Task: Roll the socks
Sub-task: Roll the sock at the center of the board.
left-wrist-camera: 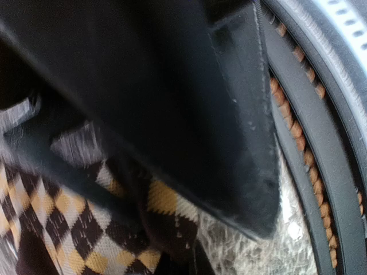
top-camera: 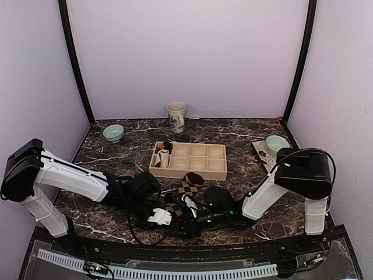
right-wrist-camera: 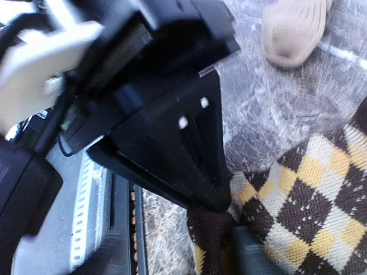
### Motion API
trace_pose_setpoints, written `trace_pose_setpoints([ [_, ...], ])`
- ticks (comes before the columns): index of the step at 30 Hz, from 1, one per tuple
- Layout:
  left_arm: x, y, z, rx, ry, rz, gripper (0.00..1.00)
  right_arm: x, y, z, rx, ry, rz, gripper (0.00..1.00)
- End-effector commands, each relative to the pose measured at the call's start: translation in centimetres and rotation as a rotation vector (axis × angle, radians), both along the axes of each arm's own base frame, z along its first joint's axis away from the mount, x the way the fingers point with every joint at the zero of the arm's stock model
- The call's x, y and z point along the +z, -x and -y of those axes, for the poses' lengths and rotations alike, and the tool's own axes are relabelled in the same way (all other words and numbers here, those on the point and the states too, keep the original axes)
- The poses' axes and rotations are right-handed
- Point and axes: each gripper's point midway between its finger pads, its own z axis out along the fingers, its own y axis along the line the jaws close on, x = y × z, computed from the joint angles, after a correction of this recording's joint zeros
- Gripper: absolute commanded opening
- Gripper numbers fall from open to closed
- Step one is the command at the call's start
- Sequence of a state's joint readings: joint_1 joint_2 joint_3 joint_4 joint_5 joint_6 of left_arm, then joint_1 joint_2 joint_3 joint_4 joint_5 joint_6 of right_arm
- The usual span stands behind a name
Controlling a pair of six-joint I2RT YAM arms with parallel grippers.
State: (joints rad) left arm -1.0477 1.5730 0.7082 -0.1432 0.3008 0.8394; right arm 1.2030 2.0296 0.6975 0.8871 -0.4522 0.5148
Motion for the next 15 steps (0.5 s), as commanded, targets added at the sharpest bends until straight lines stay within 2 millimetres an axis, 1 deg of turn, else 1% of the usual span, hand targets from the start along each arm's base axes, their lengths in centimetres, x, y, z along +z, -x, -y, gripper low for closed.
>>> trace_pose_setpoints([
  [1, -0.7, 0.4, -1.4, -0.013, -0.051, 0.010, 0.01, -10.0, 0.2, 9.4, -0.139, 0.424, -0.135, 0.99],
  [4, -0.4, 0.6, -1.6, -0.024, -0.053, 0.004, 0.01, -8.4, -1.1, 10.4, -0.209, 0.397, -0.097, 0.99],
  [7, -0.2, 0.9, -1.8, -0.036, -0.068, -0.009, 0.01, -6.9, -2.8, 10.9, -0.286, 0.395, -0.042, 0.99],
  [11, 0.1, 1.7, -2.1, -0.051, -0.077, -0.050, 0.01, -3.2, -5.6, 11.6, -0.428, 0.325, 0.077, 0.99],
  [12, 0.1, 1.9, -2.1, -0.056, -0.077, -0.060, 0.01, -2.7, -6.4, 12.0, -0.477, 0.323, 0.100, 0.99],
  [13, 0.1, 2.1, -2.1, -0.059, -0.077, -0.068, 0.01, -2.3, -7.0, 12.2, -0.511, 0.328, 0.116, 0.99],
  [15, 0.1, 2.1, -2.1, -0.061, -0.072, -0.070, 0.01, -2.3, -8.1, 12.5, -0.566, 0.373, 0.131, 0.99],
])
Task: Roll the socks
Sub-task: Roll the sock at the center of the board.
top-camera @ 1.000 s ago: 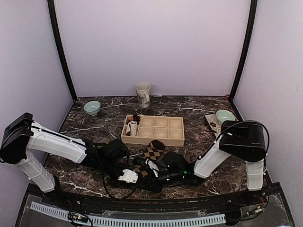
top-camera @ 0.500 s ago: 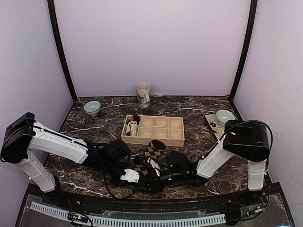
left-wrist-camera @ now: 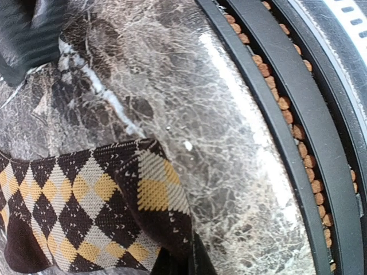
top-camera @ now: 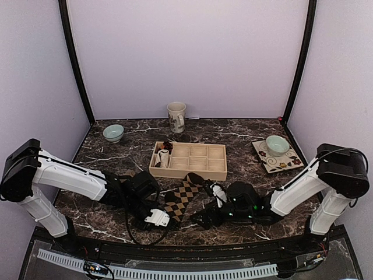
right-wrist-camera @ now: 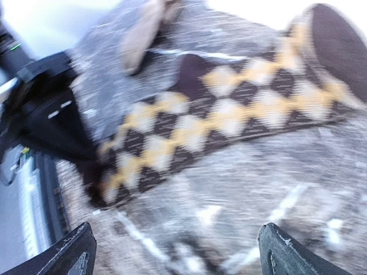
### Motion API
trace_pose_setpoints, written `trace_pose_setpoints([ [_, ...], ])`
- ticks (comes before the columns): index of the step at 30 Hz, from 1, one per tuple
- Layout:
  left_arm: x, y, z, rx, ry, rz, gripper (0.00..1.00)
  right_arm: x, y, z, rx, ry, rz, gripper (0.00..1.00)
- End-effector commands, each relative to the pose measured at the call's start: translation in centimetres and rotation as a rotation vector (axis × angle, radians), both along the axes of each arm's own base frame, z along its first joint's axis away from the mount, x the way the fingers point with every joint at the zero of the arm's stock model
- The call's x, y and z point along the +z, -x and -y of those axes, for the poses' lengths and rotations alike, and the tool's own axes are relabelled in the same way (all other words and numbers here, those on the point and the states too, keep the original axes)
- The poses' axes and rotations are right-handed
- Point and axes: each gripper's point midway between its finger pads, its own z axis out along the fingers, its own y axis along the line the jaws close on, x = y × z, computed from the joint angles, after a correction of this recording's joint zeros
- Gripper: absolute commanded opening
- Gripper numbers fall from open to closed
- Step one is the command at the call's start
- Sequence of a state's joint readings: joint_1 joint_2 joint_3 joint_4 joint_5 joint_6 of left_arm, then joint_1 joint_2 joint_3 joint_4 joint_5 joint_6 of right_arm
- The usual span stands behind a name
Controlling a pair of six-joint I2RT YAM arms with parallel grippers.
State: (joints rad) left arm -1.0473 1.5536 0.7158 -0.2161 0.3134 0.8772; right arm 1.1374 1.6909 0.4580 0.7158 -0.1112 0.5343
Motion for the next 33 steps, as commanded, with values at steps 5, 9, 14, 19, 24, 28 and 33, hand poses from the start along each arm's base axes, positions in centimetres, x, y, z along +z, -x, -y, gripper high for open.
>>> trace_pose_setpoints([
  [5, -0.3, 0.9, -1.4, -0.018, -0.038, -0.019, 0.01, -2.9, -3.4, 3.7, -0.269, 0.195, -0.058, 1.00],
  [9, -0.4, 0.9, -1.4, -0.020, -0.035, -0.014, 0.01, -1.3, -4.2, 5.2, -0.387, 0.071, -0.082, 1.00],
  [14, -0.5, 0.8, -1.4, -0.019, -0.035, -0.004, 0.01, -0.1, -3.5, 3.5, -0.268, -0.026, -0.159, 0.21],
  [19, -0.3, 0.7, -1.3, -0.019, -0.029, -0.001, 0.01, 1.6, -3.2, -0.4, -0.157, -0.005, -0.112, 0.00],
  [24, -0.3, 1.0, -1.3, -0.025, -0.025, -0.011, 0.01, 3.0, -2.0, -3.9, -0.040, -0.071, -0.103, 0.00],
  [28, -0.2, 1.6, -1.3, -0.044, -0.021, -0.043, 0.01, 2.0, -2.0, -6.1, 0.013, -0.075, -0.132, 0.00],
  [33, 0.4, 2.9, -1.2, -0.084, -0.021, -0.121, 0.01, -0.6, -4.0, -6.6, 0.003, -0.049, -0.179, 0.00],
])
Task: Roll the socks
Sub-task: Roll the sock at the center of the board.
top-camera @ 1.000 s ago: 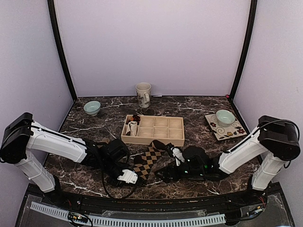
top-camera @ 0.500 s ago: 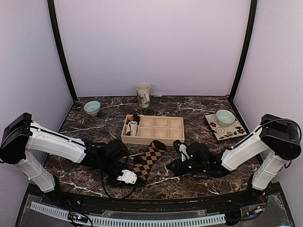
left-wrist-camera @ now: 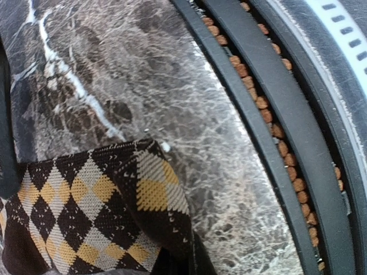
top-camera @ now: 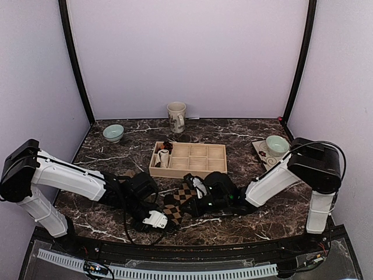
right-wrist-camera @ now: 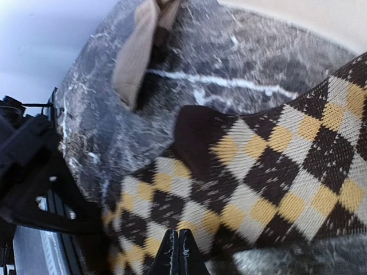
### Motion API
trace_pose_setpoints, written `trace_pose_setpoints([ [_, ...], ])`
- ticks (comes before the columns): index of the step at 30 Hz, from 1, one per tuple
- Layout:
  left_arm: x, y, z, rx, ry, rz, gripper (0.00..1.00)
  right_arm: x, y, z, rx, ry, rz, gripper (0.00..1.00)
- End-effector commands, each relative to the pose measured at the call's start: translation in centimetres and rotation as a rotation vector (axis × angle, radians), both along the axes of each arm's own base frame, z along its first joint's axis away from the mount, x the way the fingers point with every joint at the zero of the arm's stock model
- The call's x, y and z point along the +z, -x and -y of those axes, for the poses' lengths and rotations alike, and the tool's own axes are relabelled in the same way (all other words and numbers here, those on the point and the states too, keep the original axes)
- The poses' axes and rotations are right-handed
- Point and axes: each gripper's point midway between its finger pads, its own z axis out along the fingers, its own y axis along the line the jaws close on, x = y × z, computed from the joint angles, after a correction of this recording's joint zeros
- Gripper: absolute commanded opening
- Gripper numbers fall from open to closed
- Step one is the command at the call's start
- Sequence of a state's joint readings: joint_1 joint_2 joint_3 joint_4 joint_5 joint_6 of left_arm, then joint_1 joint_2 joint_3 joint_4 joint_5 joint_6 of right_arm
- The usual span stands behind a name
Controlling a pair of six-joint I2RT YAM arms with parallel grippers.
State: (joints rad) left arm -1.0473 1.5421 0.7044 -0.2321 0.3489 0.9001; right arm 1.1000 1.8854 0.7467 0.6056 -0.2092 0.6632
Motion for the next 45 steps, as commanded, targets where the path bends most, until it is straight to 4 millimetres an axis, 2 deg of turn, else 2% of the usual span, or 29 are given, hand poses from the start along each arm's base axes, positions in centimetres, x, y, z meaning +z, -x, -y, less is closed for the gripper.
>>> trace_pose_setpoints([
  [1, 0.5, 2.4, -0.9, -0.063, -0.028, -0.120, 0.01, -1.4, -1.5, -0.5, 0.019, 0.004, -0.019, 0.00],
  [4, 1.0, 3.4, -0.8, -0.095, -0.022, -0.192, 0.01, -2.0, -2.9, 0.0, -0.006, 0.041, 0.009, 0.00],
  [7, 0.8, 3.6, -0.7, -0.109, -0.030, -0.220, 0.01, -2.0, -3.9, 0.4, -0.031, 0.081, 0.051, 0.00],
  [9, 0.8, 3.4, -0.5, -0.102, -0.032, -0.242, 0.01, -1.0, -3.8, 0.3, -0.015, 0.062, 0.081, 0.00],
  [11, 1.0, 3.1, -0.4, -0.086, -0.028, -0.276, 0.01, 1.5, -2.9, 0.5, 0.018, -0.027, 0.168, 0.03],
  [14, 1.2, 2.5, -0.2, -0.070, -0.033, -0.314, 0.02, 3.8, -0.6, 3.1, 0.031, -0.052, 0.389, 0.21],
  [16, 1.2, 2.2, 0.1, -0.068, -0.037, -0.333, 0.02, 4.1, 1.4, 4.9, 0.066, -0.062, 0.444, 0.28],
  [18, 1.1, 2.0, 0.3, -0.065, -0.048, -0.356, 0.02, 3.6, 3.1, 6.5, 0.098, -0.055, 0.451, 0.32],
  [20, 1.0, 1.9, 0.5, -0.065, -0.061, -0.380, 0.02, 3.6, 5.6, 7.3, 0.173, -0.053, 0.489, 0.35],
  [23, 0.6, 2.1, 0.4, -0.069, -0.090, -0.419, 0.02, 3.1, 8.5, 6.1, 0.279, 0.035, 0.567, 0.35],
  [26, 0.5, 2.1, 0.5, -0.071, -0.111, -0.457, 0.02, 3.1, 9.8, 4.5, 0.344, 0.122, 0.677, 0.35],
  [31, 0.5, 1.8, 0.8, -0.067, -0.130, -0.518, 0.03, 4.2, 10.9, 1.9, 0.442, 0.190, 0.863, 0.36],
  [33, 0.8, 2.0, 1.0, -0.078, -0.127, -0.553, 0.03, 3.6, 11.3, 0.9, 0.486, 0.230, 0.927, 0.37],
  [37, 0.5, 2.3, 1.0, -0.086, -0.154, -0.595, 0.03, 2.8, 11.4, 0.2, 0.530, 0.264, 1.002, 0.40],
  [45, 0.5, 2.3, 1.1, -0.092, -0.164, -0.622, 0.03, 1.0, 12.1, -0.4, 0.599, 0.258, 1.036, 0.42],
])
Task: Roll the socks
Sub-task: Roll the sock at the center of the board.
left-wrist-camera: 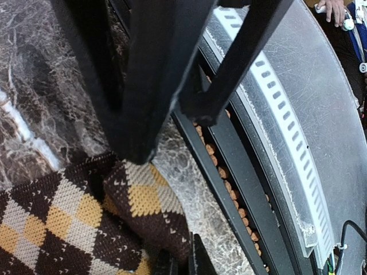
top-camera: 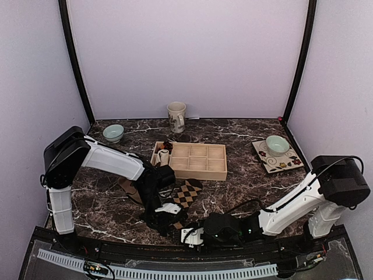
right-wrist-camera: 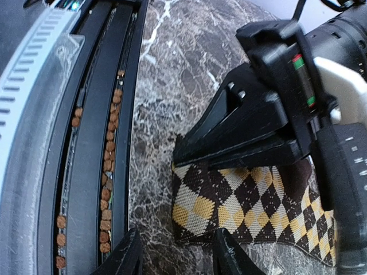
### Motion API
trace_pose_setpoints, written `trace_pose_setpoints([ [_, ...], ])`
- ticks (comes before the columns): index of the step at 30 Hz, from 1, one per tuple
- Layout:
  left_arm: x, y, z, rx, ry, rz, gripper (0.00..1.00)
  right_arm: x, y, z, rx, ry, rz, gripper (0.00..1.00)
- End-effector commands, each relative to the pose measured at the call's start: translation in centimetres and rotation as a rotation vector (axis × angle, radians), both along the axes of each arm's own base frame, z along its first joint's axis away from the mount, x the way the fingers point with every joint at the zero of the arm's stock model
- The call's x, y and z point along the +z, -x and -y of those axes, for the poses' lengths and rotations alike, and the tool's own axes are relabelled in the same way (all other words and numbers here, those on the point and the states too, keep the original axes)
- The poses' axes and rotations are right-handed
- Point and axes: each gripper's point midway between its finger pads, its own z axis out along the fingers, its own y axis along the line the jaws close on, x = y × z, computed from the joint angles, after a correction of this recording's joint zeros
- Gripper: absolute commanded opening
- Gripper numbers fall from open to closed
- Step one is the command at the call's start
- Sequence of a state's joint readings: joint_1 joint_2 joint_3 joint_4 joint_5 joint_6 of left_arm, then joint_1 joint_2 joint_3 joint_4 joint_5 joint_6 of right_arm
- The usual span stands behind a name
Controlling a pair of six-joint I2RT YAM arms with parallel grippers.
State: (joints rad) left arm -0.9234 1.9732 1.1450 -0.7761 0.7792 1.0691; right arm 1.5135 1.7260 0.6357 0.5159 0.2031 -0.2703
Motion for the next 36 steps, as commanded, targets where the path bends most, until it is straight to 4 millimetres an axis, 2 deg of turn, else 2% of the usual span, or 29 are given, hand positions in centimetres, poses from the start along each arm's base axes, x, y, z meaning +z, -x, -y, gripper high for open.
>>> trace_pose_setpoints([
  [1, 0.2, 0.6, -0.7, -0.015, -0.027, -0.042, 0.03, 0.1, 0.0, -1.1, 0.038, -0.025, 0.067, 0.42],
  [8, 0.4, 0.6, -0.7, -0.015, -0.027, -0.055, 0.03, -0.4, 0.2, -2.7, 0.078, -0.037, 0.094, 0.43],
  [14, 0.5, 0.7, -0.8, -0.018, -0.028, -0.062, 0.03, -0.9, -0.4, -3.9, 0.087, -0.037, 0.109, 0.44],
  [23, 0.5, 0.5, -0.7, -0.011, -0.032, -0.064, 0.03, -1.7, -1.2, -4.2, 0.067, -0.028, 0.112, 0.42],
  [27, 0.5, 0.5, -0.9, -0.011, -0.038, -0.066, 0.03, 0.2, -2.3, -3.7, 0.008, -0.052, 0.166, 0.41],
  [30, 0.6, 0.5, -1.0, -0.012, -0.040, -0.064, 0.03, 1.3, -1.9, -2.4, -0.005, -0.042, 0.141, 0.42],
  [33, 0.6, 0.5, -1.0, -0.012, -0.041, -0.063, 0.03, 1.5, -1.0, -0.9, -0.013, -0.021, 0.131, 0.41],
  [36, 0.6, 0.5, -1.0, -0.012, -0.040, -0.063, 0.03, 2.8, -0.4, -1.2, -0.015, -0.051, 0.103, 0.40],
])
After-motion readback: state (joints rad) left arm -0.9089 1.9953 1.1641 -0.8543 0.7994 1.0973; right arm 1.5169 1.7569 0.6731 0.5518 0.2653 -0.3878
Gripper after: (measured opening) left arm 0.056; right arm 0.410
